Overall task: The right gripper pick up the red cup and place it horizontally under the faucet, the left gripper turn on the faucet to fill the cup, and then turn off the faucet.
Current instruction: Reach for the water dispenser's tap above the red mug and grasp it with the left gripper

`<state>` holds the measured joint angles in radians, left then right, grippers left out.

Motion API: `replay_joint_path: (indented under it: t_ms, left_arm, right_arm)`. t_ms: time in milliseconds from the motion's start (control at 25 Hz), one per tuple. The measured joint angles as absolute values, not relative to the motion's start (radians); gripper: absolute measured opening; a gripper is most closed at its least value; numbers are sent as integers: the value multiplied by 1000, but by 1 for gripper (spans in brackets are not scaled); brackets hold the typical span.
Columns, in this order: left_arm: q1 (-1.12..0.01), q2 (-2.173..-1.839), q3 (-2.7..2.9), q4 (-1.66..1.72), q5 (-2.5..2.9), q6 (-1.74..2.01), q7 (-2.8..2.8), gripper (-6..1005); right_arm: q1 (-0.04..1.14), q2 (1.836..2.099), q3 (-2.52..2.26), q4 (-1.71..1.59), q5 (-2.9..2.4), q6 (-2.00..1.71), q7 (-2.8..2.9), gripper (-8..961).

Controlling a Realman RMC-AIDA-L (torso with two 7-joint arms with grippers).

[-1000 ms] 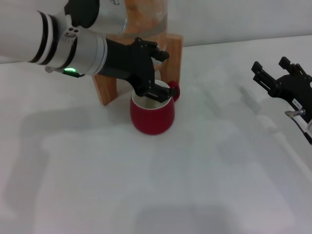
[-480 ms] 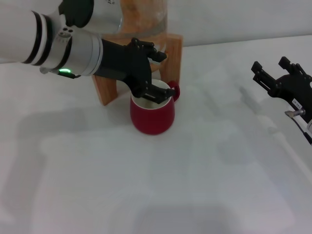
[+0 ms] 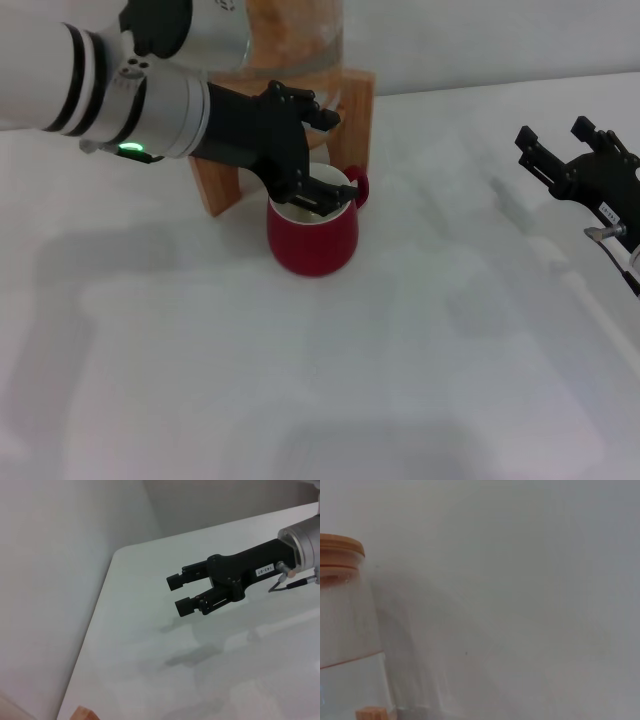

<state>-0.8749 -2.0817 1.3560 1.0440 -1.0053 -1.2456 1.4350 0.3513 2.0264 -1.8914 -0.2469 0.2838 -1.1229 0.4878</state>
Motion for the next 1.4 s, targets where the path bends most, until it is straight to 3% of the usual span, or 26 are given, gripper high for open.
replay_joint_path:
  t_ms: [1400]
  left_arm:
    - [-899, -2080, 1348, 1013, -995, -1199, 1493, 859]
  right_arm:
    - [351, 2026, -1891, -247, 284, -1123, 488, 858]
